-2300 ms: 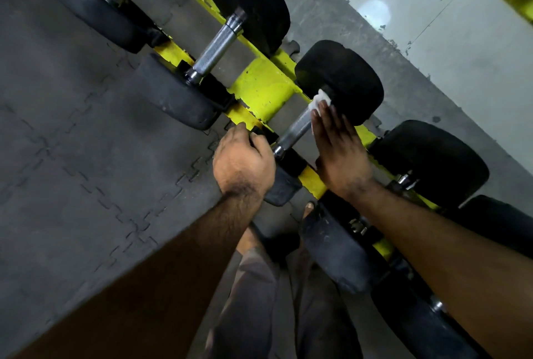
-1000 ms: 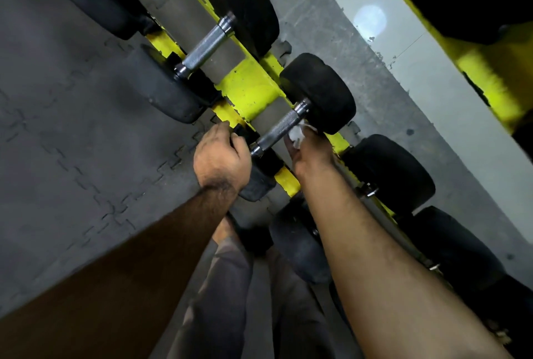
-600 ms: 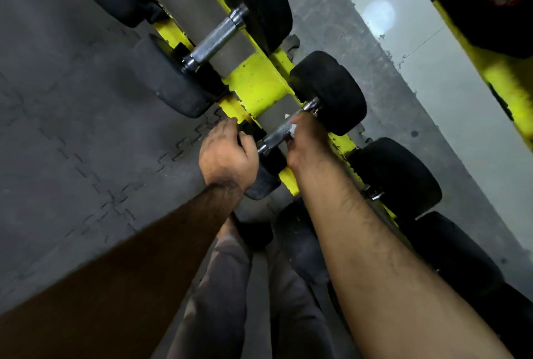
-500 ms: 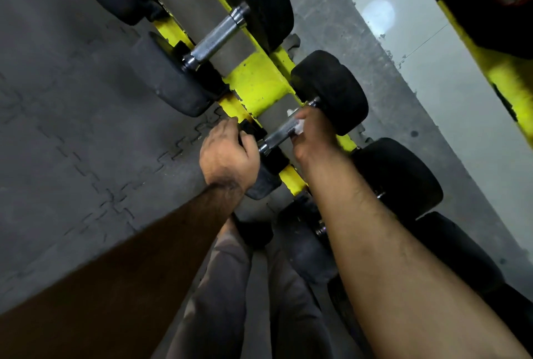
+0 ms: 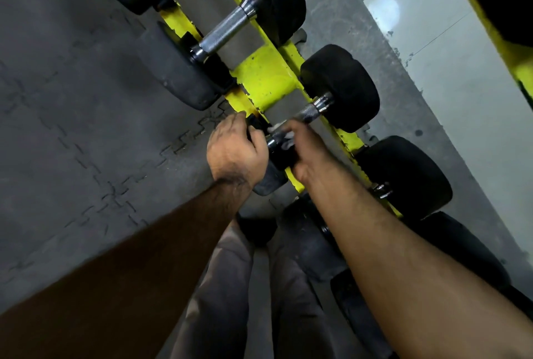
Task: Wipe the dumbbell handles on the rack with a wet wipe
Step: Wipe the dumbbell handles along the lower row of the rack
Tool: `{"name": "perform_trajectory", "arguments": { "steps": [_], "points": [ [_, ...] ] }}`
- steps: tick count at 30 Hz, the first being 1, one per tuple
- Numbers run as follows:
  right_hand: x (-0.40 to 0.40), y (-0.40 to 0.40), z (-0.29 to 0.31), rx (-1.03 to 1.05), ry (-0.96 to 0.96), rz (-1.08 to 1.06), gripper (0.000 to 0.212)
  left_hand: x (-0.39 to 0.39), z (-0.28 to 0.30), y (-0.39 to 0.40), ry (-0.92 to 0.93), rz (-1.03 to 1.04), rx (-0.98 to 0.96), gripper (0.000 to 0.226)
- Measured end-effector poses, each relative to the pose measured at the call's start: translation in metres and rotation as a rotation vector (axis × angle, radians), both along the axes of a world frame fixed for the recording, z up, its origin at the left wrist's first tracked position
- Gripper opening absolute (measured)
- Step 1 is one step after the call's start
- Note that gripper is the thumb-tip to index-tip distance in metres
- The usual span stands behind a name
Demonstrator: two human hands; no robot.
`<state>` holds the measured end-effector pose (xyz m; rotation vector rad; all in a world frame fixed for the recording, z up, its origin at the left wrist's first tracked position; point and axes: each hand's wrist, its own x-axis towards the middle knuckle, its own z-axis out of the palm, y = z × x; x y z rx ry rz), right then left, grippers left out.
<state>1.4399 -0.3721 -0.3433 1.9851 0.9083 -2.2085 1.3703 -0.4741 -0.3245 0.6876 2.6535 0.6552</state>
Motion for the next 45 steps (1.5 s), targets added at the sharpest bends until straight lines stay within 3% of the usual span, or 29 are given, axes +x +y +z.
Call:
{"name": "perform_trajectory", "arguments": {
  "steps": [2,5,8,10,12,14,19,21,24,28,30,34,39,41,42,45],
  "points": [
    [0.003,0.009,-0.001,-0.076,0.088,0.017,0.033,0.0,-0.001,-0.001,-0.005,-0.001,0.0,0.052],
    [-0.006,0.029,-0.001,-0.022,0.16,-0.17,0.029,0.0,-0.002,-0.001,0.005,0.002,-0.004,0.05],
    [-0.002,0.0,-0.006,-0.047,0.128,-0.036,0.028,0.0,0.0,0.0,0.003,0.003,0.004,0.05],
    [0.001,0.0,-0.002,-0.178,0.19,-0.06,0.039,0.001,0.001,0.0,-0.005,0.012,0.005,0.052],
    [-0.001,0.022,-0.003,-0.226,0.273,-0.227,0.044,0.001,-0.001,-0.001,-0.006,0.01,0.01,0.053],
    [-0.007,0.028,-0.007,-0.192,0.322,-0.392,0.031,0.0,-0.003,-0.001,-0.005,0.017,0.006,0.053],
    [-0.001,0.006,-0.015,-0.244,0.236,-0.105,0.028,0.001,0.0,0.0,0.0,0.014,0.008,0.054],
    [-0.004,0.023,-0.01,-0.266,0.257,-0.218,0.033,0.0,0.0,0.0,-0.001,0.015,0.01,0.054],
    [-0.007,0.023,-0.015,-0.129,0.255,-0.407,0.034,0.001,0.0,-0.001,0.01,0.013,0.01,0.053],
    [0.002,0.012,-0.022,-0.242,0.231,-0.286,0.03,0.002,0.0,-0.001,0.009,0.012,0.007,0.052],
    [0.0,0.031,-0.023,-0.266,0.229,-0.357,0.027,0.002,0.0,-0.001,0.012,0.003,0.002,0.051],
    [-0.011,0.029,-0.026,0.029,0.15,-0.46,0.018,0.002,0.0,0.0,0.009,0.003,-0.009,0.054],
    [-0.018,0.033,-0.024,0.073,0.194,-0.499,0.007,0.002,0.001,0.0,0.005,-0.002,-0.016,0.055],
    [-0.019,0.031,-0.022,0.098,0.148,-0.538,0.032,0.002,0.0,0.0,0.01,0.002,-0.016,0.053],
    [-0.018,0.024,-0.021,0.074,0.131,-0.534,0.037,0.002,0.0,-0.001,0.011,0.002,-0.016,0.052],
    [-0.003,-0.001,-0.023,-0.012,0.137,-0.279,0.013,0.002,-0.001,-0.001,0.001,-0.001,-0.023,0.053]
  ]
}}
